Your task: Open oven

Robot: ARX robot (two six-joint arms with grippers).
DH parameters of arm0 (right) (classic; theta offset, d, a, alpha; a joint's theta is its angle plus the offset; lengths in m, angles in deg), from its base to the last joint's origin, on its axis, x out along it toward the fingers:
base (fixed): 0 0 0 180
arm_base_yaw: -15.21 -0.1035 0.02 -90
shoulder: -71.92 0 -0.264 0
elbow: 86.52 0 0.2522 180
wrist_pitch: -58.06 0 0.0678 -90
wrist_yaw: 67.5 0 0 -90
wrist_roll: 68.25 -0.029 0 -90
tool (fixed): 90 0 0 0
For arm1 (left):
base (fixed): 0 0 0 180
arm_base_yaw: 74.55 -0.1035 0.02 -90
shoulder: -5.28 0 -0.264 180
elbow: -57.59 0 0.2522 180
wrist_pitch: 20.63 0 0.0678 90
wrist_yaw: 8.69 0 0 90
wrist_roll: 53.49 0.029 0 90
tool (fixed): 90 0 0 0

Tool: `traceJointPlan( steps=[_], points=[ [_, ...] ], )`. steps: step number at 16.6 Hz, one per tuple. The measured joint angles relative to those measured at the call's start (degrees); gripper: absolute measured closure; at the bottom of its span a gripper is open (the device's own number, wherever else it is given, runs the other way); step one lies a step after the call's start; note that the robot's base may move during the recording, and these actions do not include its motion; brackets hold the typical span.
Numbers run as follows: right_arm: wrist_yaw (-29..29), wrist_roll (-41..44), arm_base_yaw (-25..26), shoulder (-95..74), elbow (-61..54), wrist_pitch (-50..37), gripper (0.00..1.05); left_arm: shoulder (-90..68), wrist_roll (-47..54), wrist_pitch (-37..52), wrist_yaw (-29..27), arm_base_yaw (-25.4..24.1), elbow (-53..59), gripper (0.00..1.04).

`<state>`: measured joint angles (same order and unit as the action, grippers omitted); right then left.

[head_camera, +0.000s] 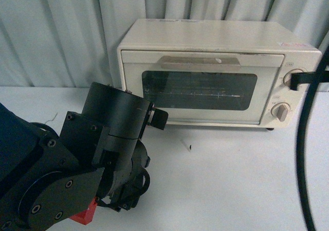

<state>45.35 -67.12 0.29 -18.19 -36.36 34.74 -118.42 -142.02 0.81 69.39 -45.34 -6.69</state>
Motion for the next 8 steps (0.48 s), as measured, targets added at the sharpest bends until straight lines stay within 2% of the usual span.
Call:
traceJointPlan(
  steps=[4,8],
  points=[
    [-0.6,0.2,-4.7,-6.1,6.5,0.2,1.03,0.0,0.0,0.0,0.0,0.0,0.0,0.07],
    [-1.4,0.2,-5.5,-10.1,9.6,0.4,1.03,0.0,0.0,0.0,0.0,0.0,0.0,0.07]
  ],
)
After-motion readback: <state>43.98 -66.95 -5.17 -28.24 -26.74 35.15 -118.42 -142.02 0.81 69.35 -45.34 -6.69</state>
